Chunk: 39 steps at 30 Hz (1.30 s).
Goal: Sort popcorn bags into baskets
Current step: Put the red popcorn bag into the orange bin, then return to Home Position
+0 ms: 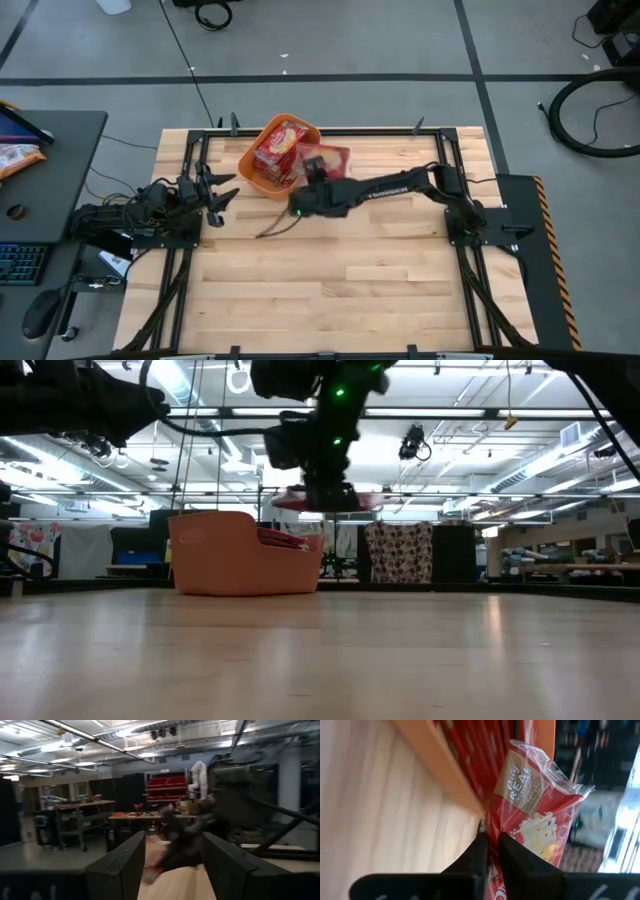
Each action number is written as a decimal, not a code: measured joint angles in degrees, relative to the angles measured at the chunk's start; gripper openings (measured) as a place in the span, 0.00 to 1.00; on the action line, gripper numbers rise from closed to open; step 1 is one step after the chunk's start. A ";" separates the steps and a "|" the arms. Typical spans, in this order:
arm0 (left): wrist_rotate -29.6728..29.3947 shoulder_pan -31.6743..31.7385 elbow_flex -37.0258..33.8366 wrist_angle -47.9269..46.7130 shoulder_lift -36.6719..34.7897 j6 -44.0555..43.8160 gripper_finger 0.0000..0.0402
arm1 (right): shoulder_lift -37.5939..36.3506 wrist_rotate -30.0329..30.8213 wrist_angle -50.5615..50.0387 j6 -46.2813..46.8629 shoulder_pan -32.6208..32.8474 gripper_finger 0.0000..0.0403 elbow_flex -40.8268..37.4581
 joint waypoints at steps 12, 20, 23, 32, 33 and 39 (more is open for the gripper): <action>2.22 0.00 0.01 -1.03 -0.01 3.09 0.48 | 0.00 -21.95 27.14 -41.38 -11.74 0.11 0.02; -2.34 0.00 0.01 -1.54 0.00 7.98 0.48 | -0.01 -33.67 29.17 -54.11 -16.27 0.16 0.02; -3.67 0.00 0.02 -0.05 0.00 10.53 0.48 | -0.02 -34.52 29.55 -55.91 -17.43 0.19 -0.40; -3.47 0.00 0.07 4.30 -0.01 17.45 0.48 | 1.65 -35.20 32.09 -57.21 -18.70 0.27 -0.70; -3.46 0.00 0.07 4.37 0.00 18.16 0.48 | 1.66 -34.63 31.82 -56.11 -18.72 0.27 -0.70; -4.25 0.00 0.07 4.54 -0.02 21.36 0.48 | 1.66 -23.09 32.03 -54.40 -15.25 0.27 -0.36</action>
